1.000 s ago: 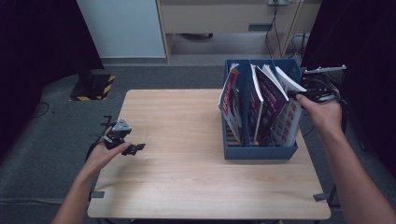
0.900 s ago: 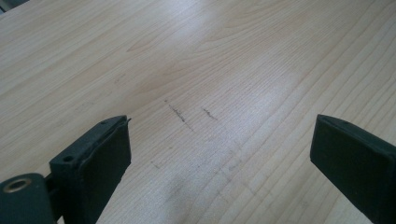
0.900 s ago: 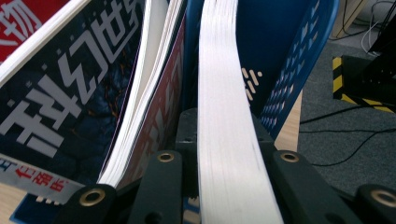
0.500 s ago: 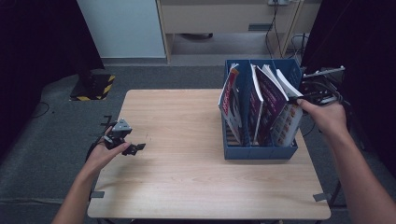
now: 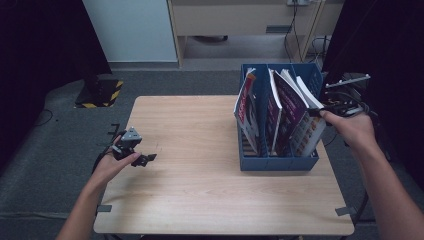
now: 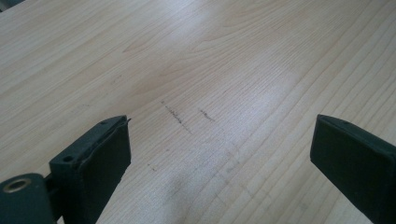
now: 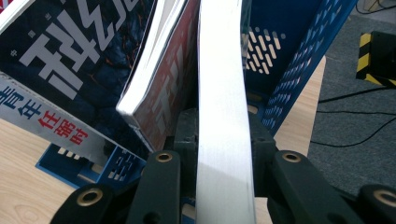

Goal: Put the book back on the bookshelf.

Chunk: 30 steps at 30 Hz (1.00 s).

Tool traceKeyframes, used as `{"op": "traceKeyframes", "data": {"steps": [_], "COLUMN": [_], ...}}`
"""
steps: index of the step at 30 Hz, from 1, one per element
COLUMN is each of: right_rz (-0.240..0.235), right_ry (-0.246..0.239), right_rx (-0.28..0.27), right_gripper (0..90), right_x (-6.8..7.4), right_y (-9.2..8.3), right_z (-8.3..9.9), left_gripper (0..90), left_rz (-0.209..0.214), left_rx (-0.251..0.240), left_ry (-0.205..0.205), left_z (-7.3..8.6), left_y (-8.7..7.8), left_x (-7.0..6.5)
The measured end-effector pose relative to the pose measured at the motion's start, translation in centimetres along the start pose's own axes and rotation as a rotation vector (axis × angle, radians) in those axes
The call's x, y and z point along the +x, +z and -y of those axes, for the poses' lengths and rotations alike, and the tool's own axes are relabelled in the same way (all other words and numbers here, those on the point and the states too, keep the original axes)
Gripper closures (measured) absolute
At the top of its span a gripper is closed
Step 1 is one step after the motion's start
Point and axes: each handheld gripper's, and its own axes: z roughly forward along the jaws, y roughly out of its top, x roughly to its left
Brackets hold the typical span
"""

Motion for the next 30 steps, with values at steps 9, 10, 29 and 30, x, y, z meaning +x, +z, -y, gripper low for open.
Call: {"op": "traceKeyframes", "data": {"steps": [9, 10, 29, 30], "right_rz": [-0.015, -0.014, -0.021, -0.02], "right_ry": [-0.003, -0.001, -0.016, -0.019], "right_rx": [0.006, 0.007, 0.01, 0.014], "right_gripper": [70.8, 70.6, 69.1, 69.1], "right_x": [0.0, 0.1, -0.2, -0.2], "right_y": [-0.1, -0.1, 0.4, 0.5], "right_z": [0.0, -0.1, -1.8, -1.9], "left_gripper": [4.9, 4.9, 4.9, 4.9], "left_rz": [-0.002, -0.001, 0.002, 0.001], "left_rx": [-0.006, -0.005, -0.003, -0.005], "left_ry": [0.001, 0.001, 0.001, -0.001], "left_z": [-0.2, -0.2, -0.1, -0.1], "left_y": [0.0, 0.0, 0.0, 0.0], "left_x": [-0.1, -0.1, -0.2, -0.1]}}
